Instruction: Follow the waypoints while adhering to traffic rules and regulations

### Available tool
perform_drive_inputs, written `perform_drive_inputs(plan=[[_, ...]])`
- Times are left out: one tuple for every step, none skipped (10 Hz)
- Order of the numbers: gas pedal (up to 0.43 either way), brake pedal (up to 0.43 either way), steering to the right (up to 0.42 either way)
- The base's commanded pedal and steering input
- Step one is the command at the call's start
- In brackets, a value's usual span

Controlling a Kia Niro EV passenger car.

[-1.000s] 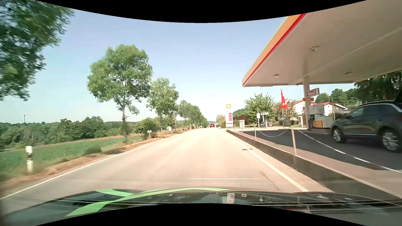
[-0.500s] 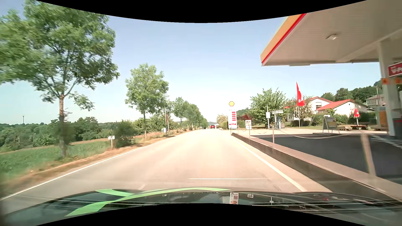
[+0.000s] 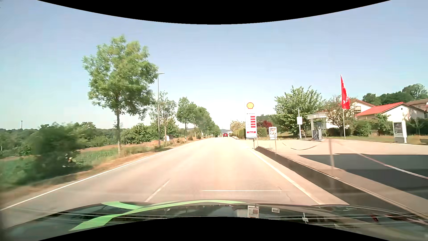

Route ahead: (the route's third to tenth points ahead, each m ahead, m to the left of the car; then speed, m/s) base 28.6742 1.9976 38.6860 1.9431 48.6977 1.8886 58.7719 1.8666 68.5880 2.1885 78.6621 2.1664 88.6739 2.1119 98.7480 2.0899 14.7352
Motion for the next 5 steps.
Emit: perform_drive_inputs(plan=[[0.118,0.0,-0.004],[0.118,0.0,-0.004],[0.13,0.0,-0.004],[0.13,0.0,-0.004],[0.13,0.0,-0.004]])
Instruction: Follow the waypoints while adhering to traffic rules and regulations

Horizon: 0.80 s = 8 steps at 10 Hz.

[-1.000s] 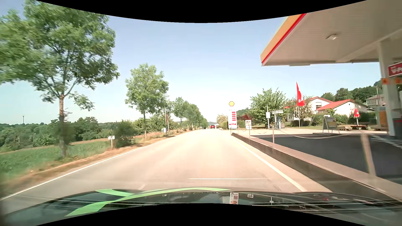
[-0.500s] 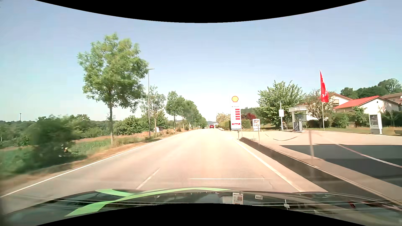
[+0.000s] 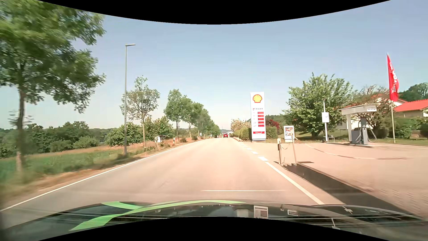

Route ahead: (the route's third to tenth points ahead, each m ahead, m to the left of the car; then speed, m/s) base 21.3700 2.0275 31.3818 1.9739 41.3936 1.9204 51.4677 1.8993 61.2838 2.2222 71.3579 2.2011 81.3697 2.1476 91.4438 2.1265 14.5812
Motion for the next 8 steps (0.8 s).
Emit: perform_drive_inputs(plan=[[0.118,0.0,-0.004],[0.13,0.0,-0.004],[0.15,0.0,-0.004],[0.177,0.0,-0.004],[0.189,0.0,-0.004],[0.189,0.0,-0.003],[0.189,0.0,-0.003],[0.189,0.0,-0.003]])
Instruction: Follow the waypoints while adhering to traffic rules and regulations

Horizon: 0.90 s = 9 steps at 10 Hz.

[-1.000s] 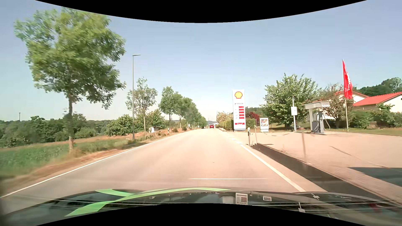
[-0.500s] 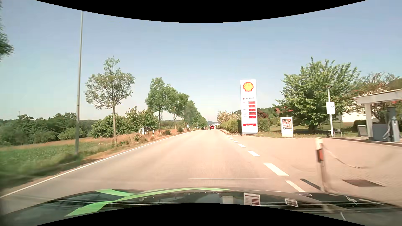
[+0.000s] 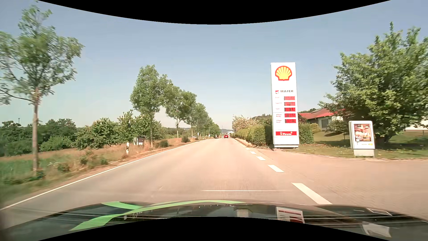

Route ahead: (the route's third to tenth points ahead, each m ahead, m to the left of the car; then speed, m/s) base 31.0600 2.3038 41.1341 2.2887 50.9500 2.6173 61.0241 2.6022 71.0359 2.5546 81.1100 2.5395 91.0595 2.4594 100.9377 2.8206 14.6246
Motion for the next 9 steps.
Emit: perform_drive_inputs(plan=[[0.177,0.0,-0.003],[0.157,0.0,-0.003],[0.157,0.0,-0.003],[0.157,0.0,-0.003],[0.157,0.0,-0.003],[0.157,0.0,-0.003],[0.157,0.0,-0.003],[0.157,0.0,-0.003],[0.157,0.0,-0.003]])
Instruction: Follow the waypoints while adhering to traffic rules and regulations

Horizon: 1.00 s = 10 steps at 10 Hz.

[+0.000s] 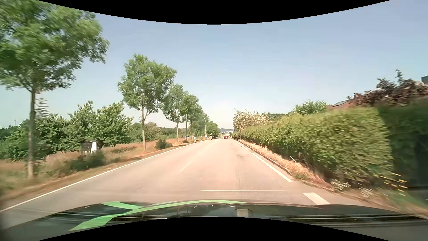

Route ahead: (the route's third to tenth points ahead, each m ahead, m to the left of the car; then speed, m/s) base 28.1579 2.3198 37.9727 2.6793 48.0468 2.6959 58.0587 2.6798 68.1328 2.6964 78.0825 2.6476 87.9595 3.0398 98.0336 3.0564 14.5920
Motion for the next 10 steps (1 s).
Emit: perform_drive_inputs(plan=[[0.157,0.0,-0.003],[0.157,0.0,-0.003],[0.138,0.0,-0.003],[0.118,0.0,-0.003],[0.118,0.0,-0.003],[0.118,0.0,-0.003],[0.138,0.0,-0.003],[0.15,0.0,-0.003],[0.177,0.0,-0.003],[0.177,0.0,-0.003]])
